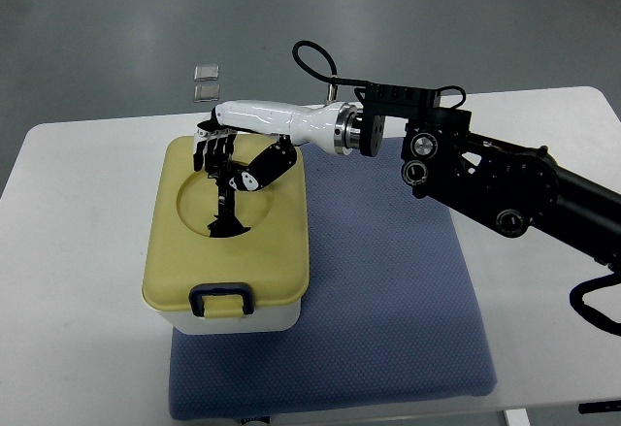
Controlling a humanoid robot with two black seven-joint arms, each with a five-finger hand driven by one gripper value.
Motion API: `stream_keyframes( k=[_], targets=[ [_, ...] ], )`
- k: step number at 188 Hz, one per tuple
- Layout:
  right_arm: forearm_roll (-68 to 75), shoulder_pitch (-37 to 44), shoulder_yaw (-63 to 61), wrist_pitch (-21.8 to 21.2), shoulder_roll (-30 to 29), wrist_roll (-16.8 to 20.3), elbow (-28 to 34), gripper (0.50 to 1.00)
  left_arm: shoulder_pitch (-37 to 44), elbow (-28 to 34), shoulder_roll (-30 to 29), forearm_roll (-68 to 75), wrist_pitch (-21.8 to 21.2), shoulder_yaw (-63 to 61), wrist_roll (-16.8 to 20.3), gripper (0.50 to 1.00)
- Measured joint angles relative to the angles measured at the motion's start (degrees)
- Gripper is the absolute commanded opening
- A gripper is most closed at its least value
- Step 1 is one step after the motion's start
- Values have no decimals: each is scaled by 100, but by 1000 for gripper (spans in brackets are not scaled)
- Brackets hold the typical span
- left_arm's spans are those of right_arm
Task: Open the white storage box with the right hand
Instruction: 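Close the right hand's fingers around the black handle on the lid, then lift the yellow lid off the white box with the right hand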
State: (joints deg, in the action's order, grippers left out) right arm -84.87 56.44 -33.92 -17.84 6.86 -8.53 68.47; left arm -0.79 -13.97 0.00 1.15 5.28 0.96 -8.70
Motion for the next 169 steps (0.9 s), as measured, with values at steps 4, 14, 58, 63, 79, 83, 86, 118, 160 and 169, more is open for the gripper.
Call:
stream_keyframes(
  k=[4, 14, 58, 63, 79, 83, 86, 118, 160, 169],
  targets=[
    [0, 0, 0, 9, 0, 0, 0, 500, 0, -1, 0, 0, 0, 0, 0, 1000],
    [4, 3, -1, 23, 0, 0, 0, 500, 0, -4, 0, 0, 0, 0, 0, 1000],
    [87, 231, -106, -52, 24, 3, 92, 500, 0, -9, 0, 0, 0, -1, 0, 1000],
    [103, 300, -131, -75, 39, 11, 110, 500, 0, -9, 0, 0, 0, -3, 0, 1000],
    [197, 532, -341, -276, 115, 41, 149, 500, 0, -10, 0, -1, 0, -7, 0, 1000],
    [235, 576, -426, -364, 141, 49, 153, 500, 0, -10, 0, -1, 0, -7, 0, 1000],
    [267, 605, -497, -438, 160, 56, 154, 500, 0, -10, 0, -1, 0, -8, 0, 1000],
    [612, 827, -1348, -1481, 571, 143, 160, 500, 0, -9, 0, -1, 1, -4, 0, 1000],
    [673, 732, -1662, -1714, 1753, 28, 100, 500, 0, -9, 0, -1, 8, -8, 0, 1000],
    [669, 632, -1628, -1715, 1993, -60, 75, 500, 0, -10, 0, 0, 8, -11, 0, 1000]
  ],
)
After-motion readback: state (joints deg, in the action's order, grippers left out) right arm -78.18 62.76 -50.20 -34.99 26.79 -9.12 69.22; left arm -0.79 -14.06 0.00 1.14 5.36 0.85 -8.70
